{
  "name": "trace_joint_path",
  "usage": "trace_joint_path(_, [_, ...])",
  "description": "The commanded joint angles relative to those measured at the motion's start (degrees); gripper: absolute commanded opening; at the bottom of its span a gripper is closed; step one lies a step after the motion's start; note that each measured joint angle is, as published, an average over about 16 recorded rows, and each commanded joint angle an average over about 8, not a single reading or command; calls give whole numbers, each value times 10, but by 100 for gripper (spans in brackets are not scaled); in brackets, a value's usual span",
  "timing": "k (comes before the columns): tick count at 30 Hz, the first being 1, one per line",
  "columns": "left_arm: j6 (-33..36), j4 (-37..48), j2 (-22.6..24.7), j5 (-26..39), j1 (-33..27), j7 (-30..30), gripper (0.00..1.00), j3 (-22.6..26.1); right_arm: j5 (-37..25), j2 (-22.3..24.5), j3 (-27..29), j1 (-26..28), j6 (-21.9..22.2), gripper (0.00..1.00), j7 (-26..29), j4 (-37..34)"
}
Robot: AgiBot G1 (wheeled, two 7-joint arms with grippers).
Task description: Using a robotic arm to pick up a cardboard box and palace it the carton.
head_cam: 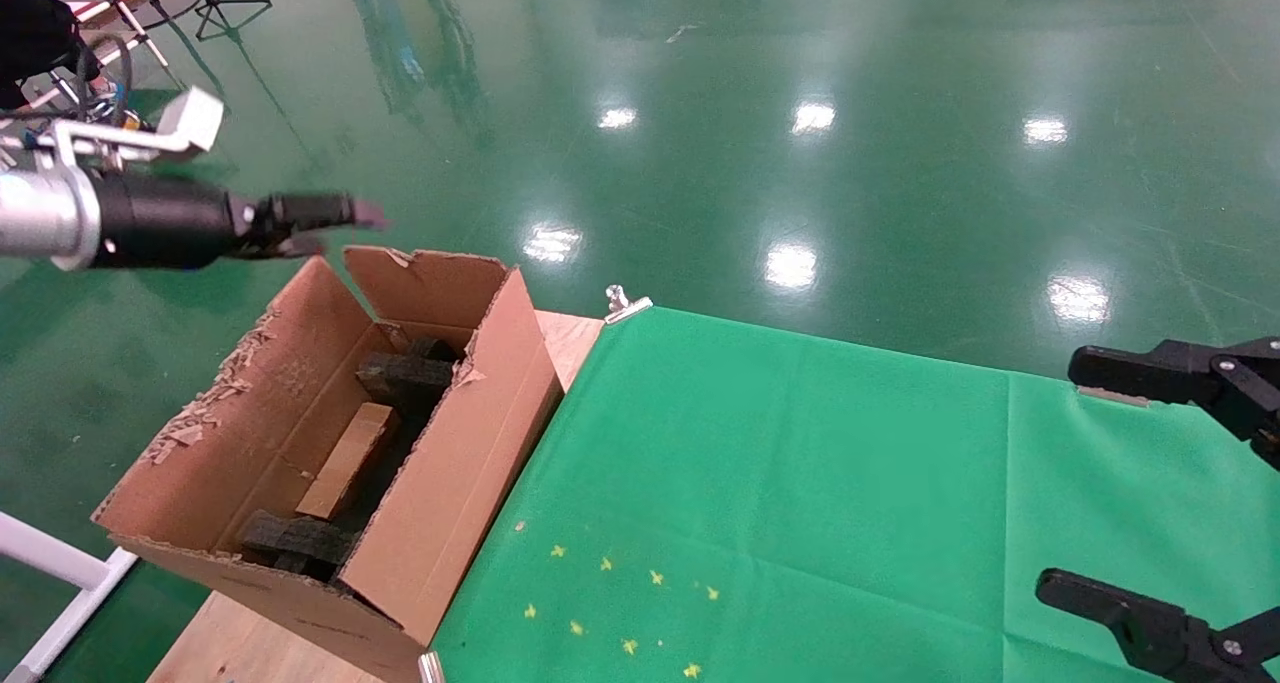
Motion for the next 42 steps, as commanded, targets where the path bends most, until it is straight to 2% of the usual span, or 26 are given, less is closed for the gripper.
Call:
trace_joint_path(1, [57, -6, -9, -27, -17, -16, 100, -17, 0, 0, 0, 0, 0, 100, 0, 0])
trace_joint_path(6, [142, -8, -11, -70, -22, -40, 100, -43, 0, 0, 0, 0, 0, 100, 0, 0])
trace_joint_path(11, [171, -6, -11, -88, -22, -48, 100, -55, 0, 0, 0, 0, 0, 100, 0, 0])
trace_joint_path(20, [160, -44, -13, -107, 10, -20, 100, -65, 0, 0, 0, 0, 0, 100, 0, 0])
trace_joint_path(42, [141, -284, -23, -246, 196, 130, 100, -139, 0, 0, 0, 0, 0, 100, 0, 0])
